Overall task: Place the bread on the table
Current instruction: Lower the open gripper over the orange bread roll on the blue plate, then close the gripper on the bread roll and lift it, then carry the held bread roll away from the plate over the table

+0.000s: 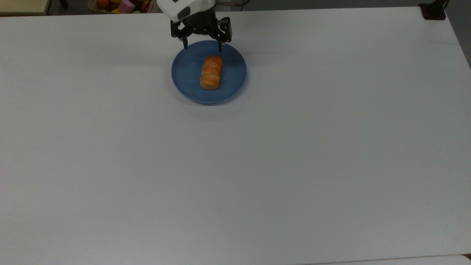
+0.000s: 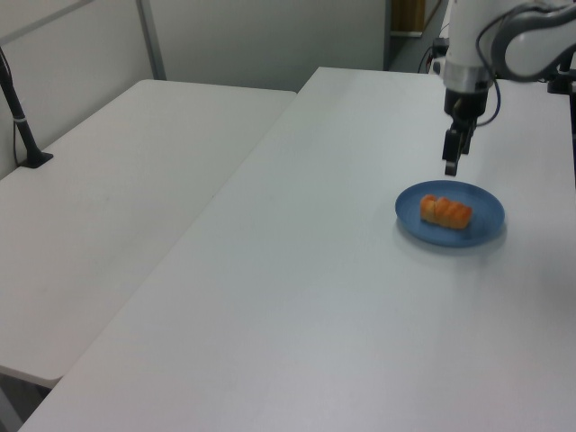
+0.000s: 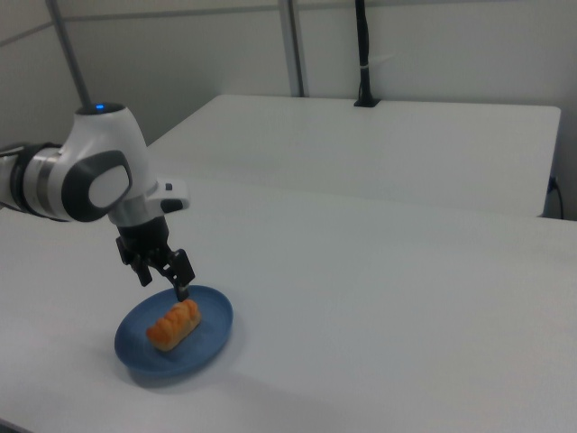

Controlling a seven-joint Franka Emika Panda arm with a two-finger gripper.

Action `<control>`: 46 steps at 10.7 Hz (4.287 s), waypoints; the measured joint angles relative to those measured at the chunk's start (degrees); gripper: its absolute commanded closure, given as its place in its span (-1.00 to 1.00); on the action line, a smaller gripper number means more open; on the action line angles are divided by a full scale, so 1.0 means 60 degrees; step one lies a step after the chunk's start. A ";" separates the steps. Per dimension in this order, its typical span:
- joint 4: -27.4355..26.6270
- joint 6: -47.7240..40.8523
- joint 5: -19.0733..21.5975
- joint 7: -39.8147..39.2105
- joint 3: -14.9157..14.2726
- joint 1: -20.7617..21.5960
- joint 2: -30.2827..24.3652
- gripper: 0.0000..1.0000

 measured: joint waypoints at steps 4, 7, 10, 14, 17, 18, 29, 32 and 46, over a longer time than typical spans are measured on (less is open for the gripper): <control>-0.0472 0.1365 0.0000 0.0220 0.0002 0.0051 0.0829 -1.00; -0.0475 0.1911 0.0000 0.0513 0.0004 0.0203 0.1473 -0.97; -0.0474 0.1953 0.0000 0.0550 0.0004 0.0205 0.1639 -0.05; -0.0461 0.1953 0.0000 0.0593 0.0004 0.0205 0.1655 0.13; -0.0446 0.1953 0.0000 0.0672 0.0004 0.0205 0.1644 0.18; -0.0429 0.1953 0.0000 0.0690 0.0003 0.0204 0.1630 0.19; 0.3989 -0.3427 -0.0005 -0.0145 -0.0093 0.0118 0.0732 0.19; 0.5035 -0.3883 -0.0004 -0.0378 -0.0128 0.0010 0.0828 0.19; 0.7902 0.0499 0.0022 0.0470 0.0022 0.1332 0.5370 0.17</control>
